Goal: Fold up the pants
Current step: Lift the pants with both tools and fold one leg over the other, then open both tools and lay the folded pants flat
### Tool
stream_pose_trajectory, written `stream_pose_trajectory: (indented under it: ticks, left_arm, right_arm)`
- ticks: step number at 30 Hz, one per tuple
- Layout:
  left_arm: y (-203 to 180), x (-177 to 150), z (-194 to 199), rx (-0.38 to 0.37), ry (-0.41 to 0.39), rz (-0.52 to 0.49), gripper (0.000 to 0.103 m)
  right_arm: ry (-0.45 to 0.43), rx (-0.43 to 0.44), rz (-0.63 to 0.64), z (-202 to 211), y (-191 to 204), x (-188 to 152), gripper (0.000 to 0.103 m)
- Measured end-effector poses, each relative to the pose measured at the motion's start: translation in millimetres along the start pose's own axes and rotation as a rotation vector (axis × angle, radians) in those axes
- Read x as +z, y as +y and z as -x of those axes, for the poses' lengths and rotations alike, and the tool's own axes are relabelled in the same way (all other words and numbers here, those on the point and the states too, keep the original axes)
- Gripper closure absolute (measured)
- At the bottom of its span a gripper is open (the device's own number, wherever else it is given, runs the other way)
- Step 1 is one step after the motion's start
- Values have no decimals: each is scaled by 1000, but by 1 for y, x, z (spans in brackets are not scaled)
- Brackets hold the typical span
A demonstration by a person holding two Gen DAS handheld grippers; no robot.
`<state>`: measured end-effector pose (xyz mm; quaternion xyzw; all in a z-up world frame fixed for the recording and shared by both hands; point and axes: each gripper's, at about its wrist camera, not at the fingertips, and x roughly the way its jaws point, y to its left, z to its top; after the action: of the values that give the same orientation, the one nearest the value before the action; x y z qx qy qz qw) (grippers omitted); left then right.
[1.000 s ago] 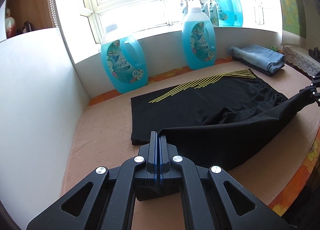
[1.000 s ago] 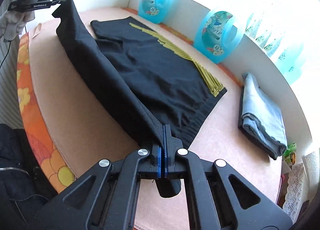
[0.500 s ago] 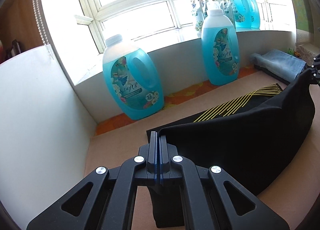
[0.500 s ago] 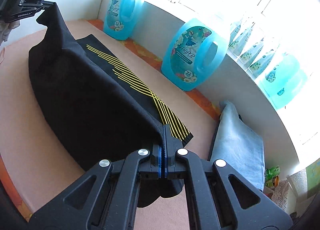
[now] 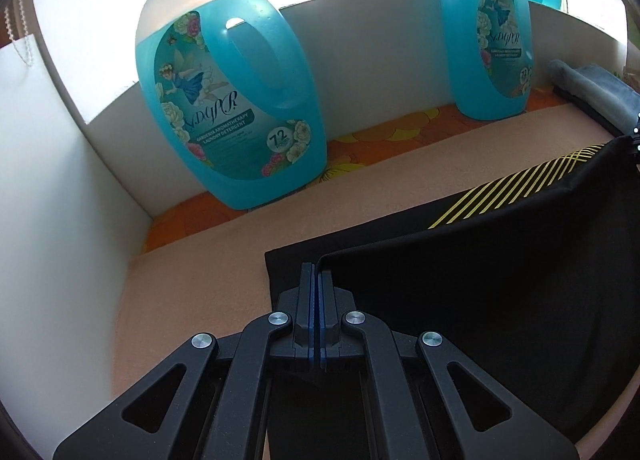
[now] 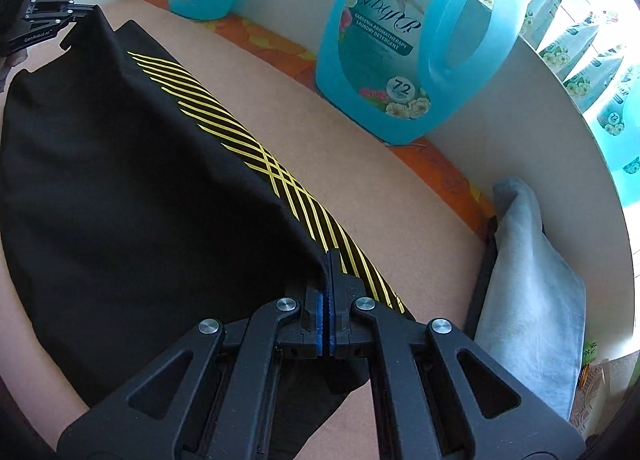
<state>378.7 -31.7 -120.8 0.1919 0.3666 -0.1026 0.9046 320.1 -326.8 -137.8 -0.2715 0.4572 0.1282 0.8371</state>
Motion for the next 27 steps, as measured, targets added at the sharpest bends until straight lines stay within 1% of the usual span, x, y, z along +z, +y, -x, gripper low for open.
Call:
stream_pose_trajectory:
  ticks: [6,10,14,17,19,21,22,23,24,25,26,27]
  left_arm:
    - [-2,-1,-23,8,40,-13,103]
    - [1,-1,-35,0,65,-7,103]
    - [0,1,-41,-4,78,-9,103]
    - [-1,4,-47,-2,80,-10,103]
    - [-3,7,-49,13,77,-17,101]
    - [-4,9,-53,32,82,-23,100]
    - [-4,11,-57,31,94,-23,100]
    - [-4,12,-60,39,99,-25,98]
    - [-3,13,-62,46,106,-25,96]
    - [-2,15,-64,53,112,-22,88]
    - [1,16,-64,54,113,-14,82]
    - [4,16,-63,53,112,-1,81]
  right_arm:
    - [22,43,-25,-22,-11,4,102]
    - [50,103,-58,-28,-20,6,102]
    - [60,136,-95,-31,-29,8,101]
    - [58,144,-108,-31,-33,9,100]
    - [60,142,-115,-31,-36,9,99]
    - [56,166,-148,-34,-41,12,98]
    - [63,173,-163,-35,-44,12,91]
    - [69,164,-167,-35,-47,13,75]
    - [73,152,-167,-36,-49,13,62]
    - [64,135,-170,-34,-52,13,42]
    - [54,127,-180,-31,-57,12,40]
    - [48,139,-204,-28,-62,12,40]
